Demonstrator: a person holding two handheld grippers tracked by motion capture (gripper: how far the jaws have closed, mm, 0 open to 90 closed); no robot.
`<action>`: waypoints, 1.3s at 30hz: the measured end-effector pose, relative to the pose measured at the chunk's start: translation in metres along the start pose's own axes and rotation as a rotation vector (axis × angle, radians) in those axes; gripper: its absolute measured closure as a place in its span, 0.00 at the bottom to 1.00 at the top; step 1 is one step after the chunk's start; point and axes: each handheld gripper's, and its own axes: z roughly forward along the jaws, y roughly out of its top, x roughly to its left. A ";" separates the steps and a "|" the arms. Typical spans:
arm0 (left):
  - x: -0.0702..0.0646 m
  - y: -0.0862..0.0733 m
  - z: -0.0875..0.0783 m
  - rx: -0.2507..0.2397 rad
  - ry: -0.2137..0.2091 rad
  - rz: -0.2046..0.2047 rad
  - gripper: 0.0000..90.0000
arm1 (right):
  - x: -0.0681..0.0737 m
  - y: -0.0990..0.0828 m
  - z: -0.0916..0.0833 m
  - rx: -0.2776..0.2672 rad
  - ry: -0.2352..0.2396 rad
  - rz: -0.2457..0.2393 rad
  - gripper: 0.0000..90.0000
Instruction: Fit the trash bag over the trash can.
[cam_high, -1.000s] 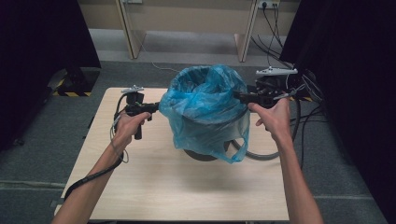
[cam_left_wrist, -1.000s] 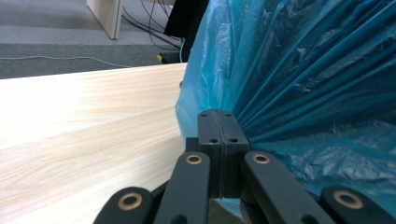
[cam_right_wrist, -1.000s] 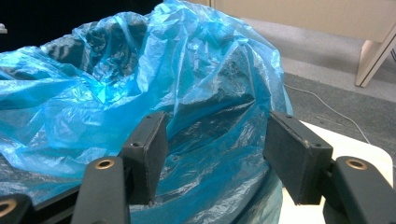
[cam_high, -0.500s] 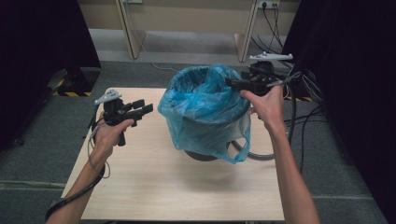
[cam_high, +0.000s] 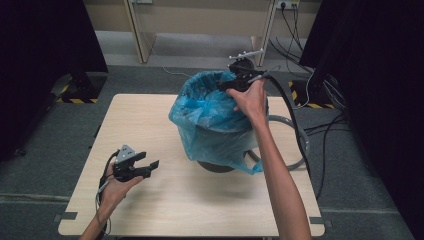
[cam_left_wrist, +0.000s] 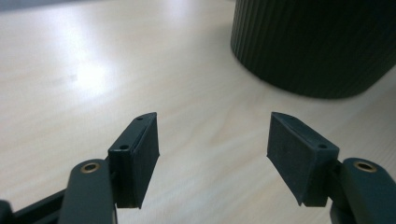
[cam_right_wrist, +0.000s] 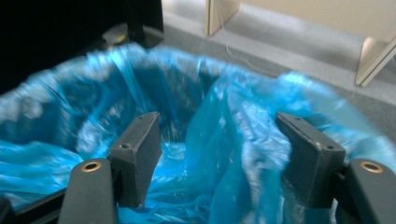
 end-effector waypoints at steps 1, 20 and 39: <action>0.001 -0.003 0.001 0.007 0.000 -0.003 0.38 | 0.000 -0.003 0.004 0.015 0.000 -0.002 0.38; 0.006 -0.029 0.019 0.152 0.040 0.040 0.37 | -0.003 -0.024 0.044 0.320 0.012 -0.017 0.38; 0.006 -0.029 0.020 0.158 0.047 0.042 0.34 | 0.056 -0.011 0.024 0.147 0.140 -0.135 0.38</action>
